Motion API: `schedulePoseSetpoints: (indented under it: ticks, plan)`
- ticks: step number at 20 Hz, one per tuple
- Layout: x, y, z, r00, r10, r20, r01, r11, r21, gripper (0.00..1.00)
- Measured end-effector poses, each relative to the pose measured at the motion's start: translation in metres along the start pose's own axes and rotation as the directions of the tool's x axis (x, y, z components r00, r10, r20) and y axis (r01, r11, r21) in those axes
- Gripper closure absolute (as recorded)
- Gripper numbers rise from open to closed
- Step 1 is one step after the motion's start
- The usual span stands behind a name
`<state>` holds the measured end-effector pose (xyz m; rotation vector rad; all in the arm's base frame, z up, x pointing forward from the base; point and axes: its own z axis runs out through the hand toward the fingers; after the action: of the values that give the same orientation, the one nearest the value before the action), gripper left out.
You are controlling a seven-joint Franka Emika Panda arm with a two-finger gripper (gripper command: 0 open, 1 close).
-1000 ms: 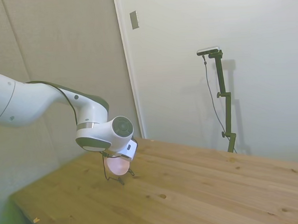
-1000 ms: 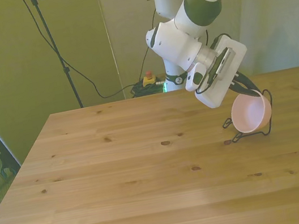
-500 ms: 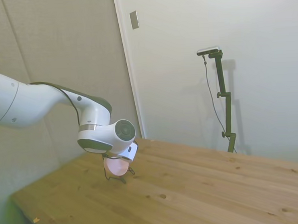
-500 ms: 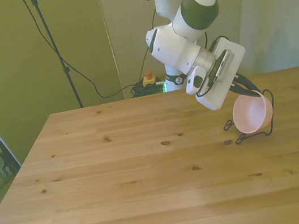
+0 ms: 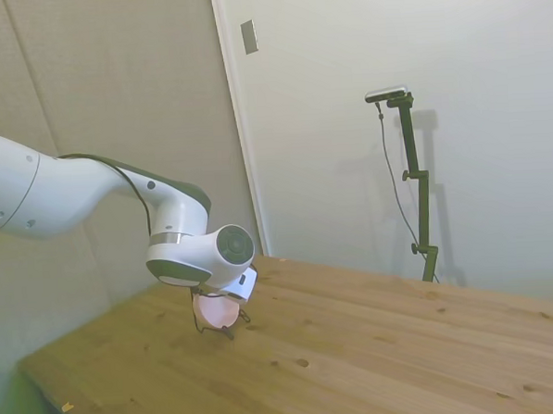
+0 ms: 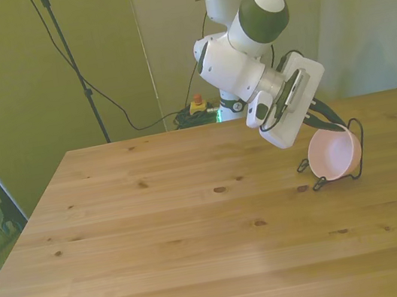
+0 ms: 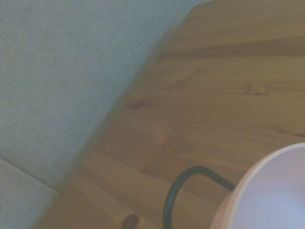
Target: Load the bowl
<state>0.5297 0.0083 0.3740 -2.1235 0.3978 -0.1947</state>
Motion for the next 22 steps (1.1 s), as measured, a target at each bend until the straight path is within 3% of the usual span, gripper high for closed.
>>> schedulePoseSetpoints:
  ticks: [9,16,19,22]
  plan:
    - [0.001,-0.010,-0.016,1.000,-0.014,-0.019,0.014,1.000,-0.006,0.00]
    - [-0.012,-0.054,-0.063,0.996,0.044,-0.073,-0.052,0.992,-0.117,0.00]
    - [-0.026,-0.074,-0.079,0.988,0.108,-0.109,-0.131,0.963,-0.237,0.00]
    - [-0.045,-0.089,-0.088,0.970,0.171,-0.172,-0.224,0.906,-0.359,0.00]
